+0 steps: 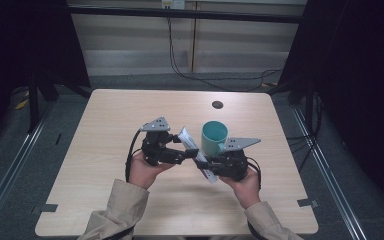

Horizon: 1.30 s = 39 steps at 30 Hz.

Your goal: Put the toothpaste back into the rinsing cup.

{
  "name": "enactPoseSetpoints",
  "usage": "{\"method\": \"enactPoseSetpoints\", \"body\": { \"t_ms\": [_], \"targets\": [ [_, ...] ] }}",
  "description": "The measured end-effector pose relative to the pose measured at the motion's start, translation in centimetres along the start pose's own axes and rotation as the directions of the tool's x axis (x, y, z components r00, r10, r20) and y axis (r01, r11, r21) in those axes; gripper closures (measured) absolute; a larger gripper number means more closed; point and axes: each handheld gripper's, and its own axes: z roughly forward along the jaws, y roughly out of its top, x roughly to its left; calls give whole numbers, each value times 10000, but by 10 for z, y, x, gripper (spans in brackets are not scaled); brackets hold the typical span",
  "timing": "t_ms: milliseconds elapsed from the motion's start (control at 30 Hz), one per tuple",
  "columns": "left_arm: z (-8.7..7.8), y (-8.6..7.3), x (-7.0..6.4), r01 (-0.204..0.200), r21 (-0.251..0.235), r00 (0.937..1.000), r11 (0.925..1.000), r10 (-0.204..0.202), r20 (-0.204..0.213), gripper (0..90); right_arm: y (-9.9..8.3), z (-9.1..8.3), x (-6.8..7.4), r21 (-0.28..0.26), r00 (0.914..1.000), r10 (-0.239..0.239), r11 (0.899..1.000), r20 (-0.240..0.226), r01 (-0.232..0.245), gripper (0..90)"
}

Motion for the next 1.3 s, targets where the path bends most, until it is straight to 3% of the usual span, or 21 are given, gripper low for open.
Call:
{"method": "enactPoseSetpoints", "body": {
  "t_ms": [100,200,367,567,833,1000,1100,1300],
  "targets": [
    [0,2,0,56,-40,10000,10000,-56,-27,348,0,2,1,13,10000,-10,10000,-55,10,761],
    [-1,3,2,213,-162,9997,9996,-215,-91,464,0,0,1,-98,10000,23,9999,-91,-24,761],
    [3,8,0,341,-159,9994,9993,-340,61,452,2,-2,2,-225,9996,25,9997,-284,-31,762],
    [1,14,-4,514,-75,9984,9987,-512,237,583,3,-3,4,-330,9996,-28,9995,-288,18,760],
    [3,23,-14,157,442,9999,9989,-159,63,726,3,-2,5,-296,9999,-79,9995,-115,75,723],
    [4,29,-20,-69,696,9999,9976,79,-150,748,7,-3,7,-200,9998,-166,9997,94,167,689],
    [7,31,-23,-256,988,9991,9948,290,-324,753,11,-3,11,-426,9990,-276,9987,363,292,592],
    [14,31,-28,-453,1229,9971,9914,523,-549,754,28,-7,15,-488,9961,-626,9967,615,656,577]
  ]
}}
